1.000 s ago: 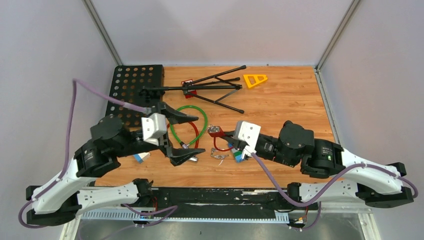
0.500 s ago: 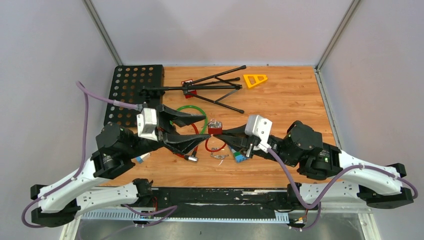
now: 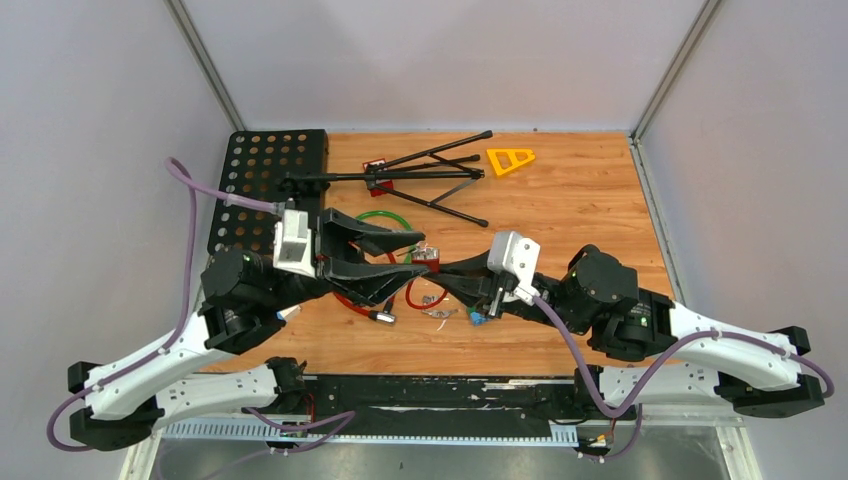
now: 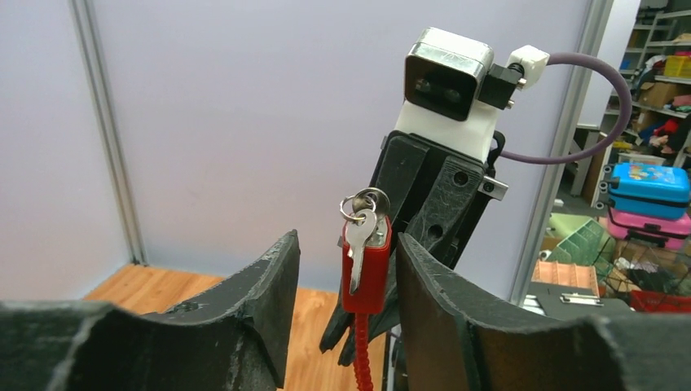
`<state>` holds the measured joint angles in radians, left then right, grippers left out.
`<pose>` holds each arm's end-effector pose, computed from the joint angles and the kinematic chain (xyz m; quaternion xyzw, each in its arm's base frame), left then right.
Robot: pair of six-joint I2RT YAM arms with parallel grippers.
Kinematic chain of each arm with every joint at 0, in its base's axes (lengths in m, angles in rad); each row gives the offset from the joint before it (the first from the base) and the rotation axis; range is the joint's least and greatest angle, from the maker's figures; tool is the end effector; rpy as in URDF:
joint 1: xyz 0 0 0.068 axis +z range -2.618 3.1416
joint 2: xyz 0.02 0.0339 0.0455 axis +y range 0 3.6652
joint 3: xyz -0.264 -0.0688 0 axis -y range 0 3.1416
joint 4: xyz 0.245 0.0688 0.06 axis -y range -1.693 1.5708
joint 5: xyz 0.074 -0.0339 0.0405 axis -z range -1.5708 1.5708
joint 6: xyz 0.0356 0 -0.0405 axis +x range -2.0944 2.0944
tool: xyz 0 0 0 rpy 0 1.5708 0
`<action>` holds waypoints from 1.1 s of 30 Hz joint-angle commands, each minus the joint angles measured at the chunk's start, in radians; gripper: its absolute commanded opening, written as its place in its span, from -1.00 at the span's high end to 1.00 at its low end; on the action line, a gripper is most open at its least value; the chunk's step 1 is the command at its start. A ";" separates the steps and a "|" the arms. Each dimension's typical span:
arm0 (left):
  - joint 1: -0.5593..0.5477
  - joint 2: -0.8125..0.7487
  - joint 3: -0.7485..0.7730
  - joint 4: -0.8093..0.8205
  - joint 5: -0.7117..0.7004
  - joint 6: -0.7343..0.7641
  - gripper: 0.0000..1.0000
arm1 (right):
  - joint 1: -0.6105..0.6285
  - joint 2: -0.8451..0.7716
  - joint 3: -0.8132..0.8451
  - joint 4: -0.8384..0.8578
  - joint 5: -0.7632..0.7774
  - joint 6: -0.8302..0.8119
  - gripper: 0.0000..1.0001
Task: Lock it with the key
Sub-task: Lock the lock.
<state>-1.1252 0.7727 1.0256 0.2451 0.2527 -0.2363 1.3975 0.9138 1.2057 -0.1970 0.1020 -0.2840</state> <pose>0.0560 -0.1378 0.4690 0.3158 0.4111 -0.5867 0.6221 0.0355 0.1817 0.4609 -0.4755 0.4762 0.3613 0.6454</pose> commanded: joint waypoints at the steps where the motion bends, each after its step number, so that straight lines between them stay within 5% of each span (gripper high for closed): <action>1: -0.002 0.013 -0.001 0.065 0.033 -0.038 -0.03 | 0.000 -0.015 0.001 0.099 -0.011 0.028 1.00; 13: -0.002 0.032 -0.027 0.125 0.044 -0.082 0.26 | 0.000 -0.010 -0.007 0.139 -0.028 0.046 1.00; 28: -0.002 0.056 -0.056 0.228 0.054 -0.156 0.27 | 0.000 -0.015 -0.043 0.167 -0.027 0.055 1.00; 33: -0.002 0.071 -0.052 0.225 0.077 -0.162 0.85 | 0.000 -0.027 -0.057 0.188 -0.025 0.060 1.00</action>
<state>-1.1259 0.8337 0.9691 0.4271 0.3126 -0.3805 1.3972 0.9115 1.1561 -0.0917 0.0898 -0.2432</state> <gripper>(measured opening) 0.222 0.050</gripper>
